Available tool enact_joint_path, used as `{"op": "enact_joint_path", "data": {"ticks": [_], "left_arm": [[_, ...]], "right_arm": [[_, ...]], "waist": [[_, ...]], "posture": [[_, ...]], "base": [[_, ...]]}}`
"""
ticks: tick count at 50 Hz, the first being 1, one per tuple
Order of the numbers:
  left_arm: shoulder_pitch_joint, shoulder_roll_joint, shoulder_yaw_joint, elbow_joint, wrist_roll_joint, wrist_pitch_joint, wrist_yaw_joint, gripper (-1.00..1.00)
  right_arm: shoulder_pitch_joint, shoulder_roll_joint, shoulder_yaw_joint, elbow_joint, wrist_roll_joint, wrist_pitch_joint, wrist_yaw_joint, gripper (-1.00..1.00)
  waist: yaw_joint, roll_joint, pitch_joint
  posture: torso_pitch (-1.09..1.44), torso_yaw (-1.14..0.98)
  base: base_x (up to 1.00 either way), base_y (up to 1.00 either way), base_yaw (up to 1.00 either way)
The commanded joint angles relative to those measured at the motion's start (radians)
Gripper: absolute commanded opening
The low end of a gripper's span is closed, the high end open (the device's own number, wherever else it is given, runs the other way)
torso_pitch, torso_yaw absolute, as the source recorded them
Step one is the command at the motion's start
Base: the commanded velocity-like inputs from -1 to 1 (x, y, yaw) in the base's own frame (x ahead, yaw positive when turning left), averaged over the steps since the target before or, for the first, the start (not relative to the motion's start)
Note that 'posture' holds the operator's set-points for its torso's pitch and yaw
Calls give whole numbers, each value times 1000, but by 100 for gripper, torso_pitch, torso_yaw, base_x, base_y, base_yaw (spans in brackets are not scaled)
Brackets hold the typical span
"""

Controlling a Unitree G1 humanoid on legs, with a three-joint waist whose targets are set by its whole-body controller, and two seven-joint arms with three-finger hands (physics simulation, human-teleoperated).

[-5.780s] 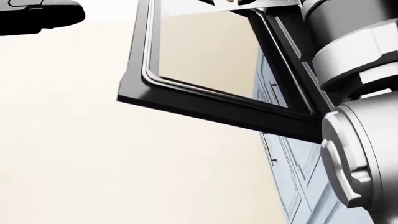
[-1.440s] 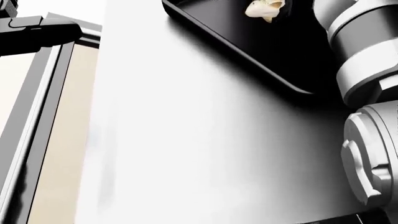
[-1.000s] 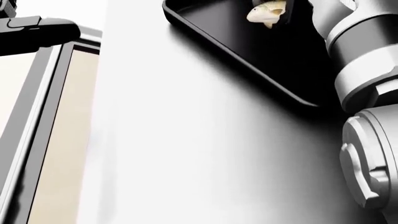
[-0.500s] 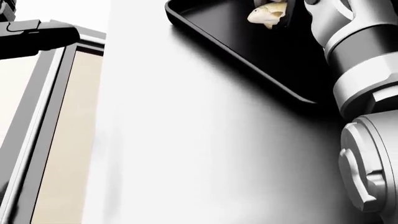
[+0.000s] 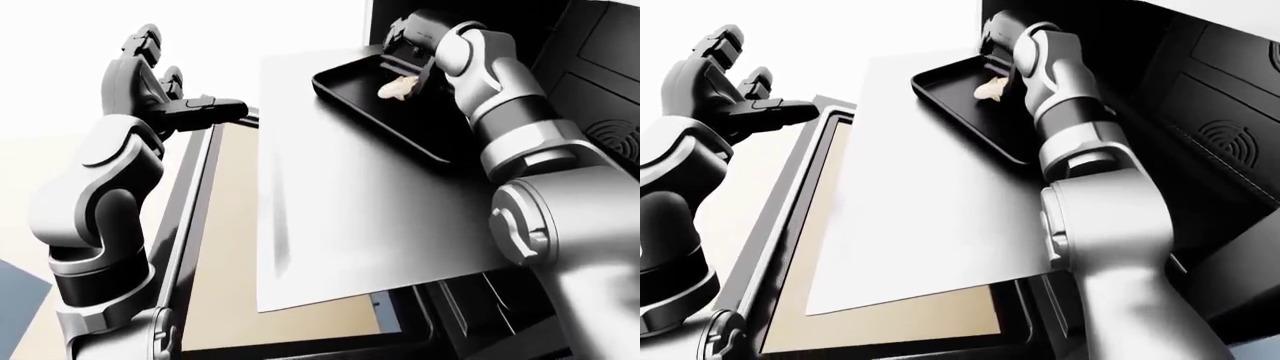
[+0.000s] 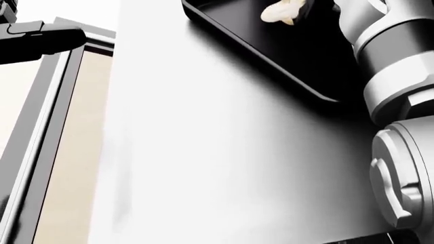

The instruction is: Place the fish on the top rack of the oven.

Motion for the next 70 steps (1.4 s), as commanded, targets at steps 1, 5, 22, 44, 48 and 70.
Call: {"op": "enact_joint_path", "data": {"ticks": [1, 5, 22, 44, 48, 70], "left_arm": [[-33, 13, 9, -28, 0, -31, 0, 100], [-36, 13, 9, -25, 0, -31, 0, 100], [-49, 27, 6, -11, 9, -27, -7, 100], [-220, 106, -26, 108, 101, 32, -76, 100], [-263, 119, -30, 136, 127, 42, -93, 100], [-390, 141, -51, 220, 277, 46, -173, 100]], "right_arm": [[-43, -8, -3, -36, 3, -5, -8, 78], [-50, -9, -3, -37, 4, -1, -2, 100], [-84, 1, -16, -54, 30, 16, 35, 100], [-186, 78, -118, -145, 414, 246, 173, 100], [-191, 95, -129, -168, 517, 303, 159, 100], [-158, 128, -116, -316, 903, 427, -70, 100]], "waist": [[0, 2, -33], [0, 1, -33], [-1, 2, -36], [-8, 7, -23], [-9, 8, -21], [-4, 6, -18]], "posture": [[0, 0], [0, 0], [0, 0], [0, 0], [0, 0], [0, 0]], "base": [[0, 0, 0], [0, 0, 0], [0, 0, 0], [0, 0, 0], [0, 0, 0], [0, 0, 0]]}}
